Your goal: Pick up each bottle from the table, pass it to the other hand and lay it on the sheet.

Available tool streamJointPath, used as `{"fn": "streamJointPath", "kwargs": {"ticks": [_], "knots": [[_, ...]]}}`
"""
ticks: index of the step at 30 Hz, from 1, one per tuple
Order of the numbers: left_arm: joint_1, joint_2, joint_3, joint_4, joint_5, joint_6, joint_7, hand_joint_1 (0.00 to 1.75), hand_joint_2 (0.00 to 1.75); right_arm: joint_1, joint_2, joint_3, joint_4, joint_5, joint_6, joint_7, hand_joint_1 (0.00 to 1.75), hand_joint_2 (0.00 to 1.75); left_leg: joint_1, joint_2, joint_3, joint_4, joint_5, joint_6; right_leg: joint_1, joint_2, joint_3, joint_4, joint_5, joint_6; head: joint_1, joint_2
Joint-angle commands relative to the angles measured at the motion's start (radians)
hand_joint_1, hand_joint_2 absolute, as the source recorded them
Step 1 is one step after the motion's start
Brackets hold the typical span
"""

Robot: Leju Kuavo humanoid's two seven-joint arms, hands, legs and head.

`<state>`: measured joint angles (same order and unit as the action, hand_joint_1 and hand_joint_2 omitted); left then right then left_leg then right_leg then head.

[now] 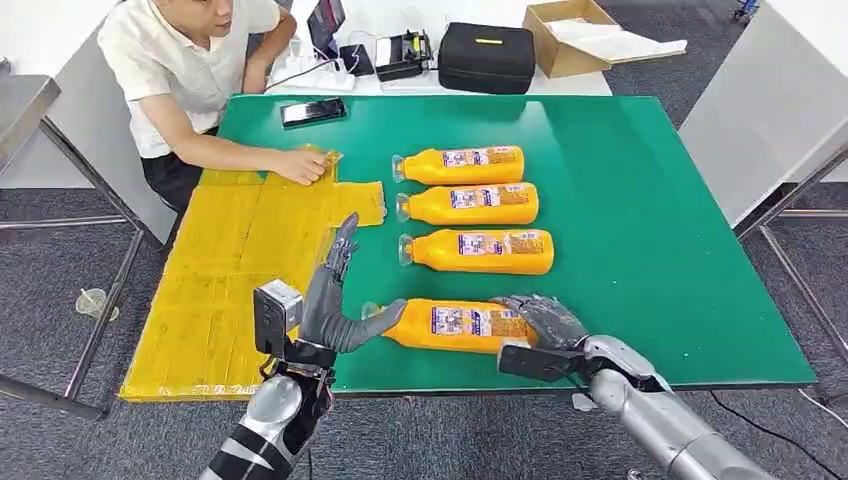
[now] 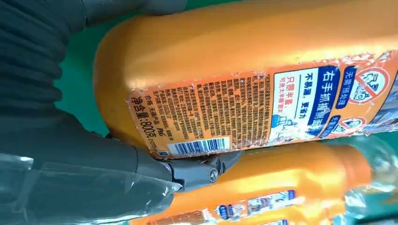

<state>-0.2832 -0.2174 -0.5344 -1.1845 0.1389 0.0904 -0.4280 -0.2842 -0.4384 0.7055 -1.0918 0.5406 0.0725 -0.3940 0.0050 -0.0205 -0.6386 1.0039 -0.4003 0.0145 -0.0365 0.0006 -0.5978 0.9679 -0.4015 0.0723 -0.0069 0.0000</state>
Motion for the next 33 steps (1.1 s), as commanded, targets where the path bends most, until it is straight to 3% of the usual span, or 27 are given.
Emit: {"fn": "streamJointPath", "kwargs": {"ticks": [1,9,10,14,15,17,21,24,30,33], "knots": [[0.007,0.012,0.02,0.007,-0.006,0.068,-0.009,0.0,1.75,0.118,0.207,-0.188,-0.028,-0.029,-0.037,-0.053,1.75,1.75,0.002,0.002,0.004,-0.001,-0.002,-0.001,0.002,0.001,0.004,-0.001,-0.001,-0.004,0.0,0.0],[0.007,0.011,0.021,0.007,-0.006,0.067,-0.009,0.0,1.75,0.122,0.204,-0.198,-0.033,-0.031,-0.039,-0.055,1.75,1.75,0.001,0.002,0.002,0.0,-0.001,0.0,0.001,0.001,0.002,0.0,-0.001,-0.003,0.0,0.0],[0.016,0.004,0.036,0.001,-0.016,0.114,-0.023,0.0,1.75,0.139,0.221,-0.227,-0.048,-0.037,-0.049,-0.064,1.75,1.75,0.002,0.005,0.007,0.002,-0.005,-0.001,0.003,0.002,0.007,0.0,-0.003,-0.007,0.0,0.0],[0.067,0.0,0.075,-0.044,-0.066,0.254,-0.084,0.0,1.75,0.218,0.275,-0.316,-0.104,-0.064,-0.068,-0.07,1.75,1.75,0.001,0.002,0.002,0.0,-0.001,-0.001,0.001,0.001,0.002,-0.001,-0.001,-0.003,0.0,0.0],[0.085,-0.005,0.088,-0.075,-0.105,0.326,-0.141,0.0,1.75,0.239,0.279,-0.334,-0.118,-0.066,-0.076,-0.069,1.75,1.75,0.002,0.004,0.008,0.002,-0.005,-0.002,0.004,0.002,0.008,0.0,-0.004,-0.008,0.0,0.0],[0.123,0.0,0.086,-0.171,-0.18,0.445,-0.231,0.0,1.75,0.277,0.288,-0.375,-0.139,-0.078,-0.108,-0.077,1.75,1.75,0.002,0.001,0.005,0.0,-0.004,-0.001,0.002,0.0,0.006,0.0,-0.003,-0.005,0.0,0.0],[0.175,0.039,0.073,-0.327,-0.231,0.512,-0.259,0.0,1.75,0.314,0.306,-0.432,-0.157,-0.125,-0.118,-0.101,1.75,1.75,0.001,0.002,0.003,0.001,-0.003,-0.001,0.002,0.0,0.003,0.0,-0.003,-0.004,0.0,0.0],[0.176,0.067,0.038,-0.396,-0.285,0.551,-0.27,0.0,1.75,0.287,0.32,-0.447,-0.121,-0.121,-0.114,-0.101,1.75,1.75,0.002,0.004,0.007,0.002,-0.006,-0.002,0.003,0.002,0.007,0.0,-0.005,-0.006,0.0,0.0],[0.162,0.087,0.001,-0.439,-0.29,0.552,-0.27,0.0,1.75,0.227,0.341,-0.444,-0.06,-0.096,-0.114,-0.096,1.75,1.75,0.002,0.006,0.005,0.001,-0.005,-0.002,0.003,0.004,0.004,0.0,-0.003,-0.006,0.0,0.0],[0.181,0.084,0.01,-0.434,-0.056,0.325,-0.17,0.0,1.75,0.256,0.355,-0.454,-0.111,-0.087,-0.15,-0.138,1.75,1.75,0.001,0.004,0.004,0.0,-0.004,-0.001,0.002,0.003,0.003,-0.001,-0.002,-0.005,0.0,0.0]]}}
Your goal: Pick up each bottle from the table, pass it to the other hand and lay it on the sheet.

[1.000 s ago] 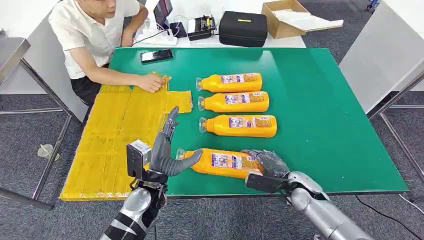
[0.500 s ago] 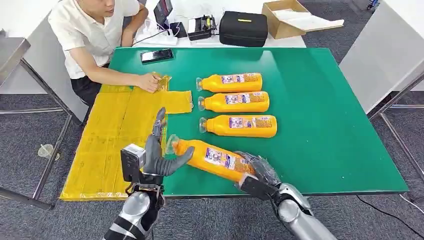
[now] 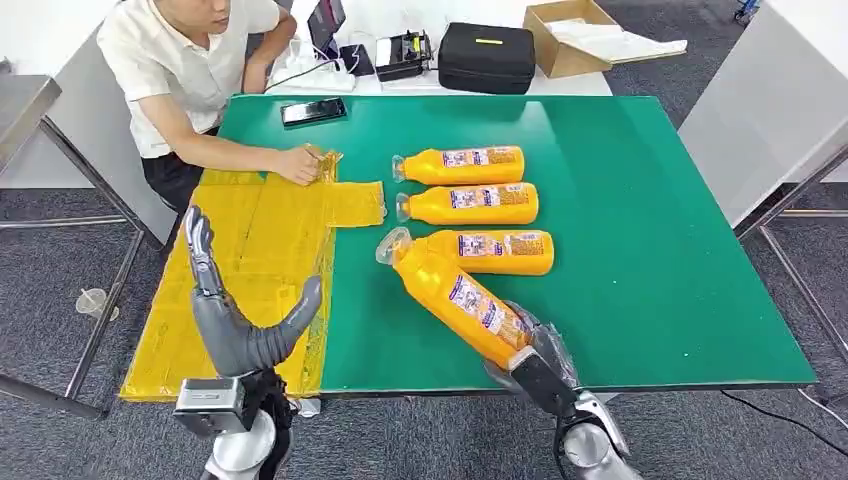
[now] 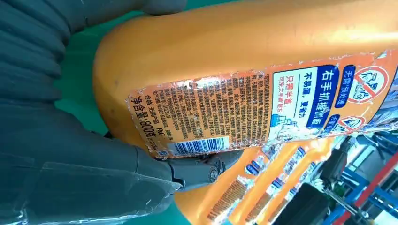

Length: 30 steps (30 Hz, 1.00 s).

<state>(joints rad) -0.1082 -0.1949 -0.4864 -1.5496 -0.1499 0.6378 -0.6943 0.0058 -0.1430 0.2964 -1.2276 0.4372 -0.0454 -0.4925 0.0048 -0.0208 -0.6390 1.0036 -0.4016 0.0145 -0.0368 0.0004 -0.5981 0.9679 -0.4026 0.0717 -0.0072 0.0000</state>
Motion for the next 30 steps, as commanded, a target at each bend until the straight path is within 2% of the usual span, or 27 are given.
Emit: {"fn": "streamJointPath", "kwargs": {"ticks": [1,3,4,5,6,9,13,16,18,21,22,23,30], "knots": [[0.007,0.066,-0.038,-0.05,0.326,-0.324,0.138,0.0,1.75,-0.016,0.058,-0.044,-0.009,0.012,-0.034,-0.053,1.75,1.75,0.001,0.003,0.003,0.0,-0.001,-0.001,0.001,0.002,0.003,-0.001,-0.001,-0.003,0.0,0.0],[0.005,0.065,-0.029,-0.03,0.333,-0.338,0.131,0.0,1.75,-0.008,0.055,-0.044,-0.022,0.013,-0.035,-0.052,1.75,1.75,0.002,0.005,0.008,0.001,-0.004,-0.001,0.003,0.003,0.007,-0.001,-0.003,-0.006,0.0,0.0],[0.003,0.068,-0.033,-0.015,0.377,-0.391,0.156,0.0,1.75,-0.005,0.055,-0.045,-0.031,0.008,-0.032,-0.061,1.75,1.75,0.001,0.002,0.005,-0.001,-0.002,-0.001,0.002,0.001,0.004,-0.001,-0.001,-0.004,0.0,0.0],[-0.004,0.073,-0.03,0.009,0.429,-0.462,0.201,0.0,1.75,-0.002,0.054,-0.045,-0.041,0.0,-0.027,-0.079,1.75,1.75,0.003,0.005,0.01,0.001,-0.006,-0.002,0.004,0.002,0.01,-0.001,-0.004,-0.008,0.0,0.0],[-0.005,0.068,-0.02,0.035,0.455,-0.495,0.218,0.0,1.75,-0.002,0.057,-0.045,-0.048,-0.005,-0.022,-0.088,1.75,1.75,0.0,0.001,0.003,-0.001,-0.001,0.0,0.001,0.0,0.002,-0.001,-0.001,-0.002,0.0,0.0],[-0.032,0.05,-0.014,0.107,0.414,-0.48,0.201,0.0,1.75,0.0,0.06,-0.025,-0.073,-0.003,-0.014,-0.1,1.75,1.75,0.001,0.002,0.007,0.0,-0.003,-0.001,0.002,0.0,0.006,-0.001,-0.002,-0.005,0.0,0.0],[-0.042,0.046,-0.015,0.121,0.414,-0.486,0.211,0.0,1.75,-0.003,0.063,-0.019,-0.077,-0.006,-0.011,-0.102,1.75,1.75,0.001,0.002,0.004,0.0,-0.002,-0.001,0.001,0.0,0.003,-0.001,-0.001,-0.004,0.0,0.0],[-0.088,0.06,-0.035,0.201,0.452,-0.613,0.257,0.0,1.75,-0.049,0.074,0.003,-0.057,-0.035,0.026,-0.137,1.75,1.75,0.001,0.002,0.003,0.0,-0.001,-0.001,0.001,0.0,0.002,-0.001,-0.001,-0.003,0.0,0.0],[-0.111,0.042,-0.019,0.283,0.481,-0.694,0.257,0.0,1.75,-0.075,0.088,0.013,-0.046,-0.055,0.047,-0.15,1.75,1.75,0.0,0.003,0.004,-0.001,-0.001,-0.001,0.001,0.001,0.002,-0.001,0.0,-0.003,0.0,0.0],[-0.122,0.033,-0.018,0.311,0.489,-0.736,0.245,0.0,1.75,-0.084,0.091,0.023,-0.043,-0.064,0.059,-0.151,1.75,1.75,0.001,0.003,0.003,-0.001,-0.001,-0.001,0.001,0.002,0.002,-0.001,0.0,-0.003,0.0,0.0],[-0.122,0.033,-0.018,0.311,0.489,-0.736,0.245,0.0,1.75,-0.084,0.091,0.023,-0.043,-0.064,0.059,-0.151,1.75,1.75,0.002,0.006,0.008,0.001,-0.004,-0.001,0.004,0.004,0.008,-0.001,-0.002,-0.007,0.0,0.0],[-0.127,0.03,-0.02,0.313,0.498,-0.762,0.248,0.0,1.75,-0.088,0.094,0.03,-0.037,-0.072,0.071,-0.156,1.75,1.75,0.001,0.003,0.004,0.0,-0.001,-0.001,0.001,0.001,0.004,-0.001,0.0,-0.004,0.0,0.0],[-0.178,0.012,-0.032,0.376,0.522,-0.856,0.291,0.0,1.75,-0.128,0.11,0.1,0.015,-0.079,0.125,-0.182,1.75,1.75,0.002,0.003,0.006,0.0,-0.002,-0.001,0.002,0.002,0.005,-0.001,-0.001,-0.004,0.0,0.0]]}}
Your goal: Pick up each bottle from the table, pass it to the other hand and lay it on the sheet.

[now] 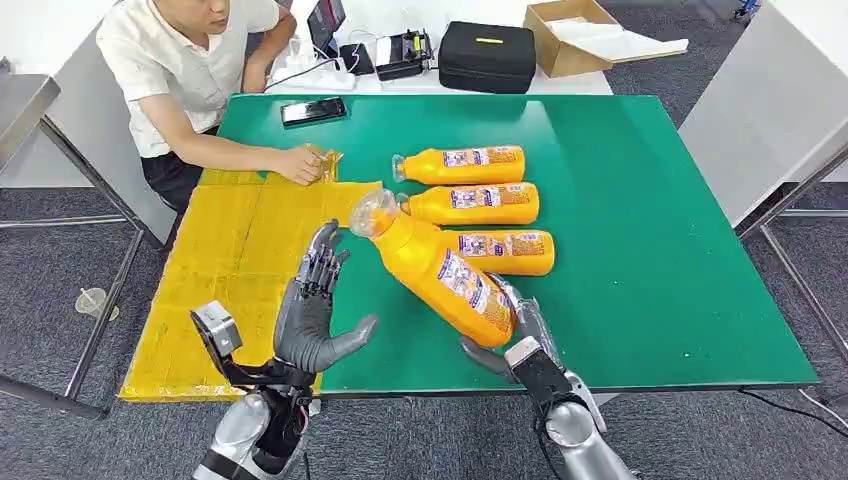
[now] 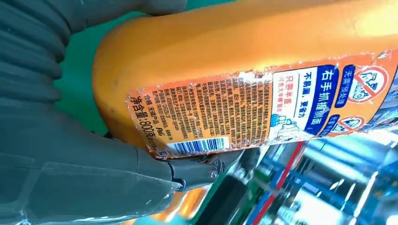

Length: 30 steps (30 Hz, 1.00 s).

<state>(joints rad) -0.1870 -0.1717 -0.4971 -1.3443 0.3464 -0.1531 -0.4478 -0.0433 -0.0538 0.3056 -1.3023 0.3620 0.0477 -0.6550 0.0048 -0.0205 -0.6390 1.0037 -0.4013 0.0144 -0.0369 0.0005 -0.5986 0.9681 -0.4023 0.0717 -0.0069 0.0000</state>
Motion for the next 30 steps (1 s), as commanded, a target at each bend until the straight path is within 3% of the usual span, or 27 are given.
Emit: {"fn": "streamJointPath", "kwargs": {"ticks": [1,16,24,30], "knots": [[-0.1,-0.014,-0.02,0.174,0.031,-0.068,0.046,0.0,1.75,-0.081,0.021,0.095,0.089,-0.004,0.032,-0.02,1.75,1.75,0.001,0.002,0.004,0.0,-0.001,-0.001,0.002,0.001,0.004,-0.001,-0.001,-0.003,0.0,0.0],[-0.138,-0.03,-0.009,0.182,0.148,-0.158,0.063,0.0,1.75,-0.129,0.035,0.156,0.162,-0.007,0.065,-0.041,1.75,1.75,0.002,0.003,0.005,0.001,-0.002,-0.001,0.002,0.002,0.005,-0.001,-0.001,-0.005,0.0,0.0],[-0.184,-0.037,-0.013,0.237,0.263,-0.275,0.093,0.0,1.75,-0.187,0.019,0.325,0.181,-0.046,0.123,-0.043,1.75,1.75,0.002,0.004,0.005,0.001,-0.003,-0.001,0.003,0.003,0.005,0.0,-0.001,-0.005,0.0,0.0],[-0.189,-0.045,-0.007,0.247,0.29,-0.293,0.097,0.0,1.75,-0.193,0.013,0.349,0.183,-0.055,0.134,-0.043,1.75,1.75,0.001,0.002,0.003,0.0,-0.001,0.0,0.002,0.001,0.003,-0.001,-0.001,-0.003,0.0,0.0]]}}
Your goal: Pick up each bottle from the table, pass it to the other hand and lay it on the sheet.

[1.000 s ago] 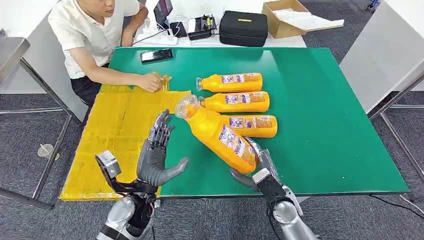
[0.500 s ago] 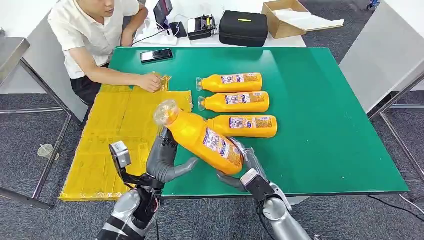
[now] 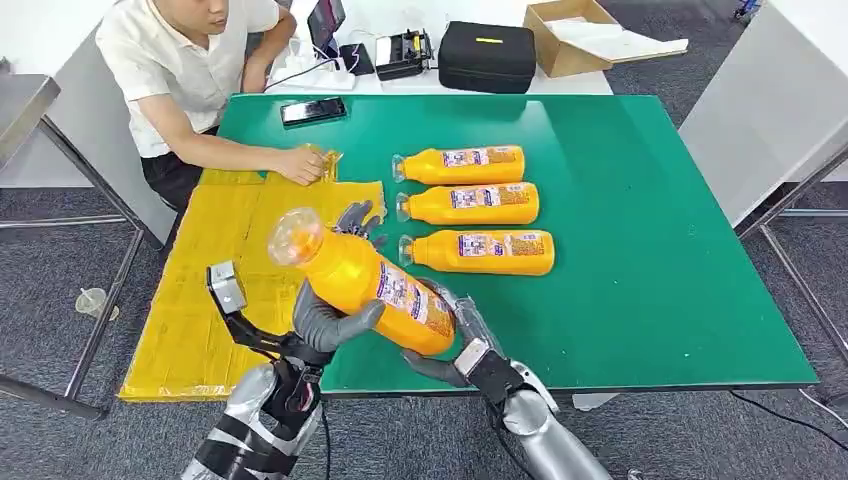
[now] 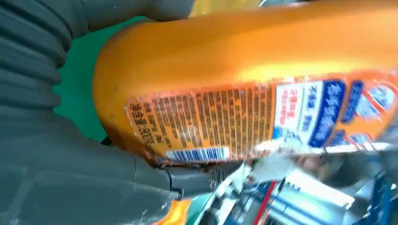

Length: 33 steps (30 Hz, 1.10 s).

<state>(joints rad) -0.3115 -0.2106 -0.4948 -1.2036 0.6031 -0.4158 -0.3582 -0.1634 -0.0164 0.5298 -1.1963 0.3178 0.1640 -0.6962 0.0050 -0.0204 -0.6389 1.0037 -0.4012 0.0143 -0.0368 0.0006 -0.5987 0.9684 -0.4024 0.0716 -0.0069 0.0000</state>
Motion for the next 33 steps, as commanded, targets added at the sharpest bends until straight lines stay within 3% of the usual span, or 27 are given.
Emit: {"fn": "streamJointPath", "kwargs": {"ticks": [1,6,7,8,9,11,17,19,21,30,33], "knots": [[-0.066,-0.007,-0.008,0.107,0.034,-0.029,0.008,0.0,1.75,-0.073,-0.025,0.13,0.079,-0.016,0.022,-0.002,1.75,1.75,0.002,0.002,0.005,0.001,-0.002,-0.001,0.002,0.0,0.005,-0.001,-0.002,-0.004,0.0,0.0],[-0.062,-0.005,-0.025,0.104,0.064,-0.085,0.02,0.0,1.75,-0.088,-0.024,0.15,0.093,-0.068,0.05,-0.002,1.75,1.75,0.001,0.001,0.003,0.0,-0.001,0.0,0.002,0.0,0.003,-0.001,-0.001,-0.003,0.0,0.0],[-0.058,-0.005,-0.029,0.098,0.054,-0.087,0.01,1.54,1.75,-0.091,-0.024,0.15,0.096,-0.078,0.052,-0.002,1.75,1.75,0.003,0.003,0.008,0.002,-0.004,-0.001,0.004,0.001,0.009,0.0,-0.003,-0.007,0.0,0.0],[-0.057,-0.006,-0.032,0.096,0.051,-0.088,0.009,1.75,1.75,-0.093,-0.023,0.15,0.097,-0.082,0.055,-0.002,1.75,1.75,0.001,0.002,0.003,0.001,-0.002,-0.001,0.002,0.0,0.004,-0.001,-0.001,-0.004,0.0,0.0],[-0.054,-0.004,-0.04,0.094,0.047,-0.091,0.01,1.75,1.75,-0.096,-0.019,0.143,0.1,-0.104,0.071,-0.002,1.75,1.75,0.002,0.002,0.005,0.001,-0.003,-0.001,0.003,0.0,0.006,-0.001,-0.002,-0.005,0.0,0.0],[-0.051,0.0,-0.046,0.091,0.023,-0.083,-0.006,1.75,1.75,-0.097,-0.011,0.13,0.102,-0.127,0.085,-0.002,1.59,1.75,0.001,0.002,0.003,0.0,-0.002,0.0,0.002,0.0,0.004,-0.001,-0.001,-0.003,0.0,0.0],[-0.047,-0.001,-0.044,0.09,0.024,-0.085,-0.012,1.75,1.75,-0.099,-0.007,0.125,0.107,-0.137,0.099,-0.002,1.57,1.75,0.001,0.003,0.004,0.001,-0.003,0.0,0.002,0.001,0.005,0.0,-0.002,-0.004,0.0,0.0],[-0.045,0.002,-0.043,0.084,0.026,-0.093,-0.017,1.75,1.75,-0.098,-0.002,0.119,0.12,-0.145,0.113,-0.002,1.05,1.75,0.002,0.003,0.005,0.001,-0.003,-0.001,0.003,0.001,0.006,0.0,-0.002,-0.005,0.0,0.0],[-0.042,0.005,-0.045,0.077,0.022,-0.1,-0.021,1.75,1.75,-0.098,-0.001,0.112,0.131,-0.147,0.122,-0.002,0.05,1.75,0.001,0.002,0.004,0.001,-0.002,-0.001,0.002,0.001,0.004,-0.001,-0.001,-0.004,0.0,0.0],[-0.033,0.002,-0.019,0.074,0.057,-0.075,0.004,1.75,1.75,-0.105,0.04,0.06,0.166,-0.099,0.05,-0.002,0.0,1.75,0.001,0.003,0.003,0.0,-0.002,-0.001,0.002,0.002,0.003,-0.001,-0.001,-0.004,0.0,0.0],[-0.032,0.014,-0.026,0.031,-0.077,0.107,-0.019,1.75,1.75,-0.089,0.068,-0.002,0.167,-0.071,-0.021,0.02,0.0,1.75,0.001,0.003,0.002,0.0,-0.001,0.0,0.001,0.001,0.002,0.0,0.0,-0.003,0.0,0.0]]}}
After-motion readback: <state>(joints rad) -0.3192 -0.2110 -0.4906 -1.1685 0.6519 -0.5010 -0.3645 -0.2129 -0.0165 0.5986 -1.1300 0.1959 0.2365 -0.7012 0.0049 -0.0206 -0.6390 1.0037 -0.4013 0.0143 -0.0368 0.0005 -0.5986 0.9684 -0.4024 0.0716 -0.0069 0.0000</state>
